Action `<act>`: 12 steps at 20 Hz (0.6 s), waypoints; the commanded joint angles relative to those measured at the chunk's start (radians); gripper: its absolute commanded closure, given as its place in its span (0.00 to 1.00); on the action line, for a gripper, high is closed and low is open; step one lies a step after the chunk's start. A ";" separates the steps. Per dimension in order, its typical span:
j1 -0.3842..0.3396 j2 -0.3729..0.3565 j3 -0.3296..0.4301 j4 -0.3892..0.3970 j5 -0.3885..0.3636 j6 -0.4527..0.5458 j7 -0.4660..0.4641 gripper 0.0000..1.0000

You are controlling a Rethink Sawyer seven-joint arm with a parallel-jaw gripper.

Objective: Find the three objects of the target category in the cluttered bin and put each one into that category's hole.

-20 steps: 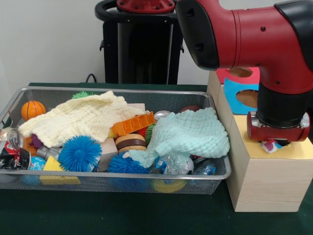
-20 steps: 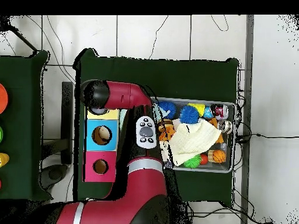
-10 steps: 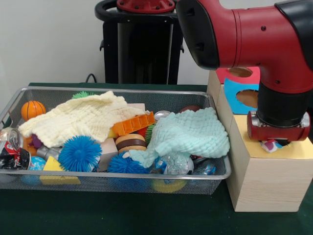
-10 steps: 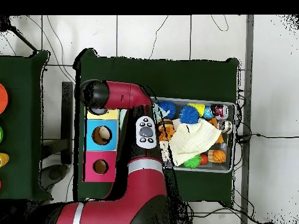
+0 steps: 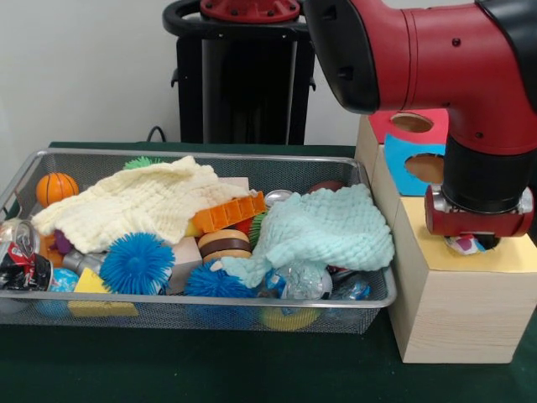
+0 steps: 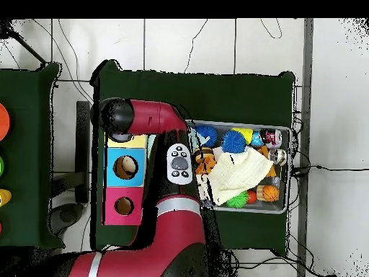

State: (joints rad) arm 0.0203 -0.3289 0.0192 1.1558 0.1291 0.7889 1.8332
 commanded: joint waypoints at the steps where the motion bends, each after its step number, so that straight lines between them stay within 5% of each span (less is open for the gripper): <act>1: -0.012 -0.034 0.011 -0.019 -0.025 0.082 0.088 1.00; 12: 0.010 -0.030 -0.010 -0.067 -0.050 0.049 0.105 1.00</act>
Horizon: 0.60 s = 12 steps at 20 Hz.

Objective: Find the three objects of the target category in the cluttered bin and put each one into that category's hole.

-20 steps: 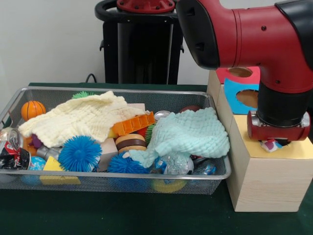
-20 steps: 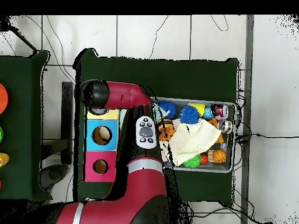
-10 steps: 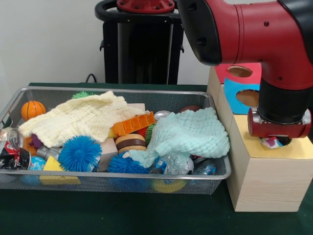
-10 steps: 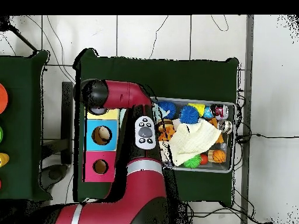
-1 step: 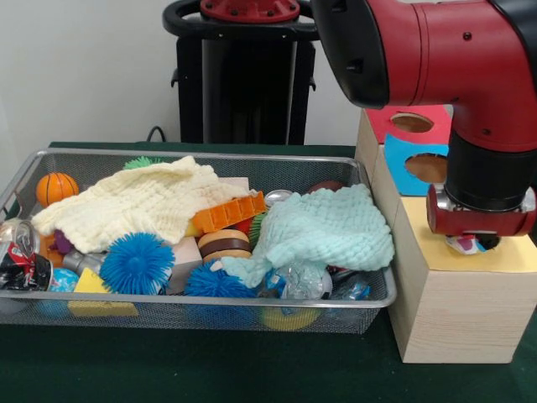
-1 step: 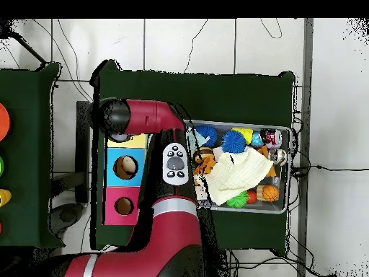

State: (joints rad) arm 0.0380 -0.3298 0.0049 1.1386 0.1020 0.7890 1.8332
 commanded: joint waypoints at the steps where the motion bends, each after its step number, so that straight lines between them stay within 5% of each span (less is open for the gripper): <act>1: -0.005 -0.033 0.003 -0.047 -0.021 0.048 0.111 1.00; 6: -0.006 -0.019 0.006 -0.014 -0.018 0.021 0.116 1.00; 9: 0.021 0.149 -0.040 -0.075 -0.074 -0.159 0.154 1.00; 12: 0.009 0.257 -0.021 -0.125 -0.055 -0.275 0.163 1.00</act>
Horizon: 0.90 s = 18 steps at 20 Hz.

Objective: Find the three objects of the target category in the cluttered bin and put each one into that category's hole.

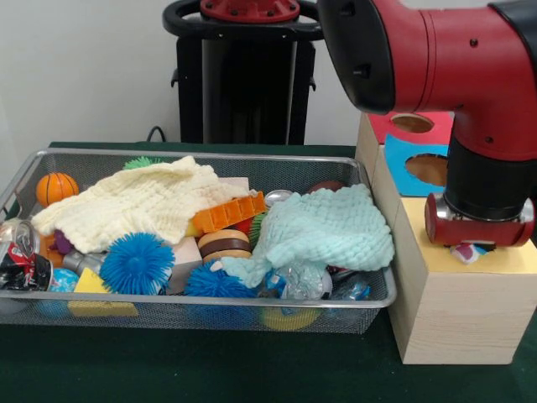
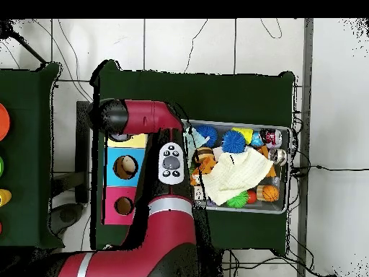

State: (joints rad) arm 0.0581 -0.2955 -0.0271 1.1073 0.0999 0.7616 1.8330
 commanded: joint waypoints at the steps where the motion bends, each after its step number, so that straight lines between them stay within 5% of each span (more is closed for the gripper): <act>1: -0.015 0.237 0.018 -0.101 -0.052 -0.276 0.156 1.00; 6: -0.029 0.227 0.033 -0.103 -0.047 -0.264 0.128 1.00; 13: -0.025 0.056 0.033 0.025 -0.055 -0.246 0.112 1.00; 18: -0.042 -0.059 0.052 0.084 -0.028 -0.139 0.059 1.00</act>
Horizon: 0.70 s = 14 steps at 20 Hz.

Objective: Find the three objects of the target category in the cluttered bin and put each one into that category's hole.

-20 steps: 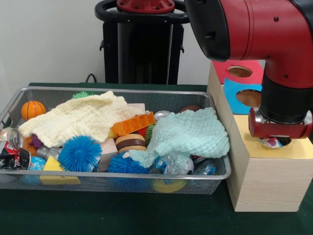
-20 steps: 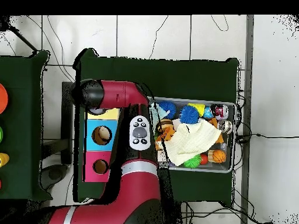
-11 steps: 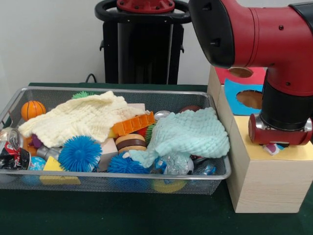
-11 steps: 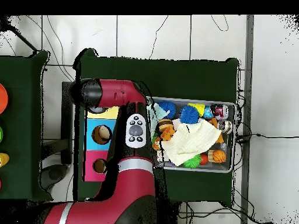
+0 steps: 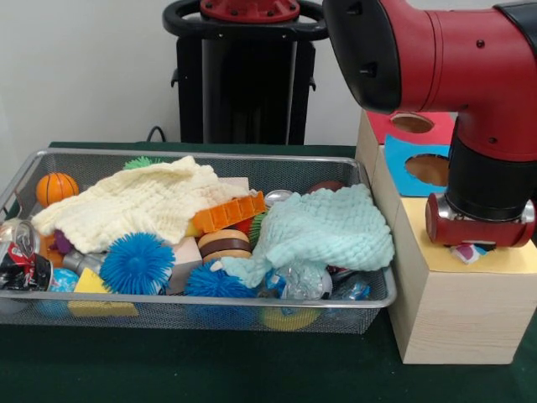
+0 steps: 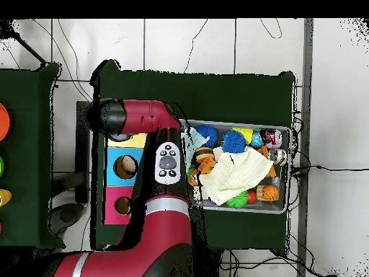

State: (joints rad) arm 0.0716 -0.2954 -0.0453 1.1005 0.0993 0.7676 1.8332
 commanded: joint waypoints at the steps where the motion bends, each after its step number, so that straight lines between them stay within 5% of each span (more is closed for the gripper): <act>1: -0.059 -0.071 0.072 0.093 -0.024 -0.128 0.050 1.00; 14: -0.071 -0.089 0.082 0.113 -0.032 -0.131 0.042 1.00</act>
State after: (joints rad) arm 0.0529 -0.3402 -0.0252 1.1528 0.0991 0.7411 1.8332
